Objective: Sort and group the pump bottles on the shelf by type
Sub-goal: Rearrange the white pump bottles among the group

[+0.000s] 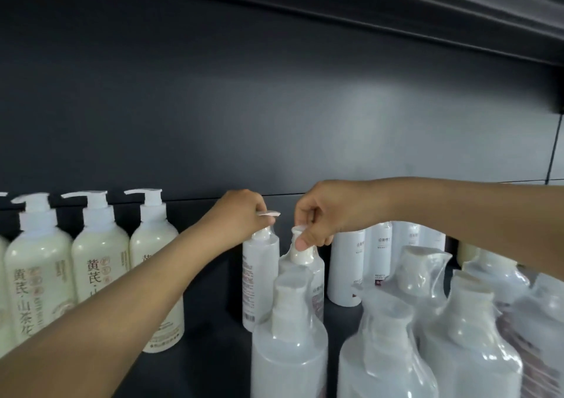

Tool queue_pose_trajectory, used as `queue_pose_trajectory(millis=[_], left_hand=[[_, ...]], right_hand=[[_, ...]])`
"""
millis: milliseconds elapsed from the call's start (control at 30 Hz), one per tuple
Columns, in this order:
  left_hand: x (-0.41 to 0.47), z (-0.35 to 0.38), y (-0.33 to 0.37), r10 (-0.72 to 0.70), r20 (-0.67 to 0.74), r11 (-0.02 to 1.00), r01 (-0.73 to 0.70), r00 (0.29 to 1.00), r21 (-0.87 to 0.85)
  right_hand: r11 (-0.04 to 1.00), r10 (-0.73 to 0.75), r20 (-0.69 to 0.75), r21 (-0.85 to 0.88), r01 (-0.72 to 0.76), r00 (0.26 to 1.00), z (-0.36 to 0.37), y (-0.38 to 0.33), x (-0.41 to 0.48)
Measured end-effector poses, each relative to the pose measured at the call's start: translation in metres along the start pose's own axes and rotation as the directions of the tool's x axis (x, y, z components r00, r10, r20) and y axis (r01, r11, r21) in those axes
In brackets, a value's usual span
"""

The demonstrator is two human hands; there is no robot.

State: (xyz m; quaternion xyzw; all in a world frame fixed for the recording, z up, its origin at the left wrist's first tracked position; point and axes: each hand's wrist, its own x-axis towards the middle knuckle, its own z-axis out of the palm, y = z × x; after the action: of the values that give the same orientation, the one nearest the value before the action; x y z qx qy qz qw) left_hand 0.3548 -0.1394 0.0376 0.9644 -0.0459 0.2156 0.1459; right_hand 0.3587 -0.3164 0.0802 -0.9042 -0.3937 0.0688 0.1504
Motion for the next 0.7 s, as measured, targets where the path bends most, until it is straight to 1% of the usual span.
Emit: queue_pose_trajectory(millis=[133,267,333,467,600,700], left_hand=[[0.005,0.000,-0.004,-0.015,-0.028,0.991,0.011,0.999,-0.133],[0.008,0.010,-0.006,-0.016,-0.069,0.982,0.003,0.997,-0.187],[0.008,0.015,-0.006,-0.021,-0.108,0.977,-0.002,0.994,-0.215],[0.011,0.020,-0.003,-0.048,-0.107,0.961,0.017,0.993,-0.276],[0.018,0.026,0.006,-0.034,-0.118,0.953,-0.003,0.992,-0.302],[0.018,0.033,0.009,-0.040,-0.147,0.951,-0.007,0.988,-0.309]], right_hand=[[0.989,-0.002,-0.004,-0.146,0.001,1.000,-0.012,0.015,0.004],[0.981,-0.027,0.017,-0.194,0.030,0.999,-0.027,0.029,0.011],[0.962,-0.054,0.031,-0.266,0.061,0.998,-0.031,0.037,0.015],[0.909,-0.115,0.020,-0.402,0.114,0.993,-0.030,0.056,0.025],[0.895,-0.145,-0.045,-0.431,0.112,0.988,-0.026,0.074,0.038],[0.902,-0.184,-0.081,-0.409,0.136,0.980,-0.022,0.082,0.045]])
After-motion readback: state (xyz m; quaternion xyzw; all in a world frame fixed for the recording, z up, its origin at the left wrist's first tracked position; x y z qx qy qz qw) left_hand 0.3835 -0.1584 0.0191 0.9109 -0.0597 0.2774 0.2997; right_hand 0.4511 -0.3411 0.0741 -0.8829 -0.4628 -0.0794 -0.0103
